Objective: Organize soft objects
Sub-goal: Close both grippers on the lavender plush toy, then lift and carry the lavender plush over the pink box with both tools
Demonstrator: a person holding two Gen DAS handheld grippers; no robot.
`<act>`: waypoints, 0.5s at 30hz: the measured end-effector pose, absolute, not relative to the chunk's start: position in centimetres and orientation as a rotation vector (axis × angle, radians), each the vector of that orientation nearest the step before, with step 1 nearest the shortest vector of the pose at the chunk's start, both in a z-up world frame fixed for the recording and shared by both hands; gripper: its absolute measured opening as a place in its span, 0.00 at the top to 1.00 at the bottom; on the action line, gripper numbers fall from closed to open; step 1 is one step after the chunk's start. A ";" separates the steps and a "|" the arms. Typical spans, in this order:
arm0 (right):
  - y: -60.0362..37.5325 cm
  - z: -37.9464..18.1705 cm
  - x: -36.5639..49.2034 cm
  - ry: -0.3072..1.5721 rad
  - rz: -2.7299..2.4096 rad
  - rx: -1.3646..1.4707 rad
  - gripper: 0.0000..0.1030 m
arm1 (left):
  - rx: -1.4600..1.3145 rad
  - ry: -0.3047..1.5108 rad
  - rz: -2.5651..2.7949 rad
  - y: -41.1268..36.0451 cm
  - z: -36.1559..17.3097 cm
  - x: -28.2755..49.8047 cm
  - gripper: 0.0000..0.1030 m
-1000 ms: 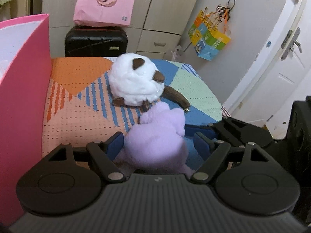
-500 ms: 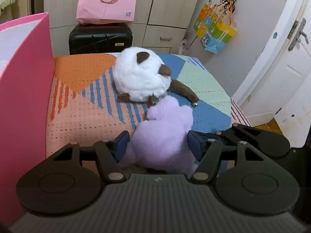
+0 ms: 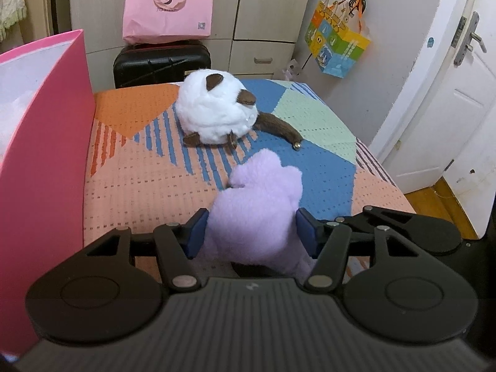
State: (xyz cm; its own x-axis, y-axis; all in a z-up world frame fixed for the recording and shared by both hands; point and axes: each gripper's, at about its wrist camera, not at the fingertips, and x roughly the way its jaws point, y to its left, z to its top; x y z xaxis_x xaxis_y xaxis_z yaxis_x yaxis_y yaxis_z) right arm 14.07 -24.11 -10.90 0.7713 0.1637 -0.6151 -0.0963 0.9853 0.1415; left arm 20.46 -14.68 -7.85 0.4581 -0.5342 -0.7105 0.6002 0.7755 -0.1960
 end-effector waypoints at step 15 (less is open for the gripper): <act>-23.4 -8.4 9.9 0.699 0.204 0.162 0.45 | 0.085 0.798 -0.744 -11.9 -5.4 15.3 0.43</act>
